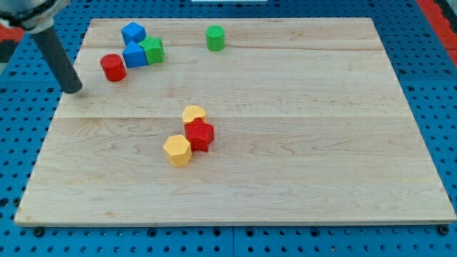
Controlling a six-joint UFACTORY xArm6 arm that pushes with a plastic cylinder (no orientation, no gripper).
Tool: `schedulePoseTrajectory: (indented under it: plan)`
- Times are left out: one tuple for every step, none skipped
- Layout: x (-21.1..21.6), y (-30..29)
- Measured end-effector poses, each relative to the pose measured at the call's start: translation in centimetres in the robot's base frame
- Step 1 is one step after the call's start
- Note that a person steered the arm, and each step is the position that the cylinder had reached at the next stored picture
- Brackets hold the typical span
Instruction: Push red circle towards bottom a bit
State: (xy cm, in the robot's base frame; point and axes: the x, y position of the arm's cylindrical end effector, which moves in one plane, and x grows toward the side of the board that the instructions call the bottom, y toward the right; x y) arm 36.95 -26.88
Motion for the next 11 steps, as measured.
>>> schedulePoseTrajectory:
  plan:
    - [-4.1,0.1]
    - [-5.8,6.8]
    - [-2.3,13.5]
    - [0.7,14.8]
    - [-0.9,13.2]
    - [-1.8,11.6]
    - [-2.0,8.7]
    - [-0.1,8.2]
    - [4.5,14.1]
    - [5.8,16.8]
    - [-0.3,13.8]
